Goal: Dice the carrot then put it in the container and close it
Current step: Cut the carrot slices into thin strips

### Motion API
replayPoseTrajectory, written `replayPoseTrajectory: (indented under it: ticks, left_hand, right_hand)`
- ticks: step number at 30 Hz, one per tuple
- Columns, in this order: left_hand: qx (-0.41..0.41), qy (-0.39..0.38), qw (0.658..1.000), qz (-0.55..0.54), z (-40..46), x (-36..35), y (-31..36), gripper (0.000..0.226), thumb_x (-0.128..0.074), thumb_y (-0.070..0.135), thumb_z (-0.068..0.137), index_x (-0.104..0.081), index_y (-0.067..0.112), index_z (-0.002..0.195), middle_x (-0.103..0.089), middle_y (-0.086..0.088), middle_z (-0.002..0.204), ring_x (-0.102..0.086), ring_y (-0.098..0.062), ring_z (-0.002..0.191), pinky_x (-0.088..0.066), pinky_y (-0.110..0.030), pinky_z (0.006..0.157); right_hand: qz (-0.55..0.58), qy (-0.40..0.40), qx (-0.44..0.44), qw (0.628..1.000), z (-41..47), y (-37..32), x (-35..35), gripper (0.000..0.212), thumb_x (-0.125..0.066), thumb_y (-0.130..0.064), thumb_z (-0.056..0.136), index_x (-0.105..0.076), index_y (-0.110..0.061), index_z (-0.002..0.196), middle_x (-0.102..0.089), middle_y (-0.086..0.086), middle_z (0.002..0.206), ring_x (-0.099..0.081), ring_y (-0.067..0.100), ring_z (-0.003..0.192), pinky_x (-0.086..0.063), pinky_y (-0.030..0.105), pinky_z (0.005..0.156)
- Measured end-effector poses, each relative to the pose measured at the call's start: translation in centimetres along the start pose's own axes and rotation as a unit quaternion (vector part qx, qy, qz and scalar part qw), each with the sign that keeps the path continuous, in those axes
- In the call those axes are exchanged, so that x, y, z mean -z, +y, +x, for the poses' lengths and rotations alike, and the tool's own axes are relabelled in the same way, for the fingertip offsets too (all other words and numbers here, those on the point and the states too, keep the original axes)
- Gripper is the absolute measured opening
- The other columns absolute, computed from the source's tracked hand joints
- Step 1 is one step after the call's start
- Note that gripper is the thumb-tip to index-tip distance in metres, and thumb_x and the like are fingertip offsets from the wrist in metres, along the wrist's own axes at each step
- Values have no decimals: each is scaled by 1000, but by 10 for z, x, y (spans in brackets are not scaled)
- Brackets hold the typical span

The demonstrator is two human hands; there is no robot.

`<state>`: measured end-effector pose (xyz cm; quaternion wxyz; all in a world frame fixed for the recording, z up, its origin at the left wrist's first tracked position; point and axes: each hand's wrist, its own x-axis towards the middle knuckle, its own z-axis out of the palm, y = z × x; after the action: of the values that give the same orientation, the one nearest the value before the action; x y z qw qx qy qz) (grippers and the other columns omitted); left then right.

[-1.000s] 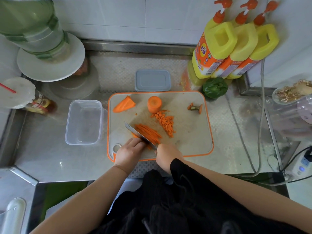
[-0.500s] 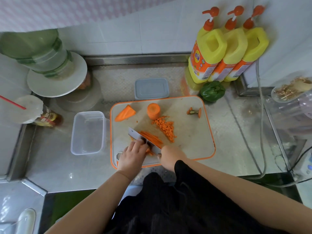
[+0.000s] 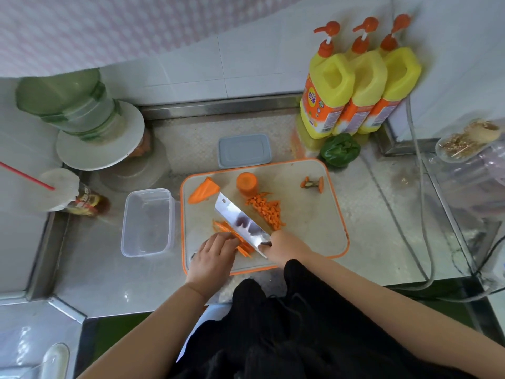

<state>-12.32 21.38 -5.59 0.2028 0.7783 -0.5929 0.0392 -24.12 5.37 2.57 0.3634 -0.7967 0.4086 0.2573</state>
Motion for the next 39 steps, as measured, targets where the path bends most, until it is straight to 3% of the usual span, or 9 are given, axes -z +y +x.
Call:
replayPoseTrajectory:
  ticks: [7, 10, 13, 15, 21, 27, 29, 34, 39]
  left_hand:
    - [-1, -53, 998, 22, 3, 10, -9, 30, -45, 31, 91, -70, 19, 103, -67, 1, 104, -64, -24, 98, -53, -37, 86]
    - [62, 48, 996, -41, 7, 21, -11, 19, -48, 18, 92, -63, 13, 102, -62, -5, 100, -58, -26, 92, -52, -38, 78]
    - [246, 207, 939, -127, 28, 47, -11, 19, -45, 3, 90, -57, 2, 105, -55, -15, 104, -53, -30, 98, -47, -36, 84]
    - [260, 237, 923, -154, 47, 66, -8, 18, -45, 6, 91, -58, -1, 101, -55, -11, 101, -52, -27, 96, -45, -32, 83]
    - [180, -263, 941, -117, 83, 72, 8, 36, -33, 39, 101, -55, 19, 81, -52, 4, 83, -52, -21, 89, -44, -39, 80]
    - [153, -401, 900, -73, 94, 48, 6, 44, -26, 43, 105, -64, 20, 103, -58, -2, 105, -51, -24, 104, -42, -43, 94]
    - [170, -344, 919, -91, 102, 51, 2, 41, -33, 40, 105, -65, 15, 104, -62, -5, 105, -55, -25, 103, -44, -42, 91]
    - [170, 17, 981, -90, 98, 72, -29, 20, -55, 15, 97, -66, 12, 113, -63, -8, 111, -58, -29, 103, -48, -40, 85]
    - [-38, -57, 996, 49, 60, 45, -59, 48, -48, 45, 89, -55, 13, 125, -62, -10, 118, -54, -27, 108, -51, -42, 88]
  right_hand:
    - [-9, 42, 21, 999, -12, 3, 2, 32, -47, -36, 97, -60, -7, 97, -61, 12, 92, -61, 30, 97, -41, 31, 71]
    - [-109, 91, 66, 988, -19, 9, 5, 34, -39, -37, 101, -55, -8, 109, -63, 7, 95, -63, 28, 93, -45, 34, 70]
    - [-175, 113, 97, 973, -24, 10, -3, 31, -37, -29, 101, -43, -9, 124, -65, 7, 99, -64, 28, 88, -47, 36, 68]
    - [-187, 108, 92, 972, -25, 8, -11, 32, -40, -23, 99, -36, -10, 128, -66, 6, 101, -65, 28, 88, -45, 35, 66]
    - [-207, 109, 136, 963, -28, 6, -18, 37, -41, -21, 99, -32, -5, 132, -60, 9, 114, -62, 29, 98, -41, 34, 69]
    - [-198, 104, 169, 960, -36, 5, -15, 33, -41, -28, 99, -36, -7, 124, -61, 7, 109, -62, 28, 92, -43, 35, 67]
    - [-176, 110, 154, 966, -35, 7, -13, 29, -42, -30, 99, -38, -10, 120, -63, 5, 106, -63, 27, 89, -49, 36, 71]
    - [-49, 158, 50, 985, -26, 19, -7, 24, -42, -34, 98, -41, -15, 113, -66, 3, 95, -65, 26, 88, -50, 35, 70]
    - [-25, 240, 63, 968, -19, 42, 0, 25, -41, -34, 99, -45, -14, 113, -68, 1, 87, -67, 25, 78, -46, 30, 60]
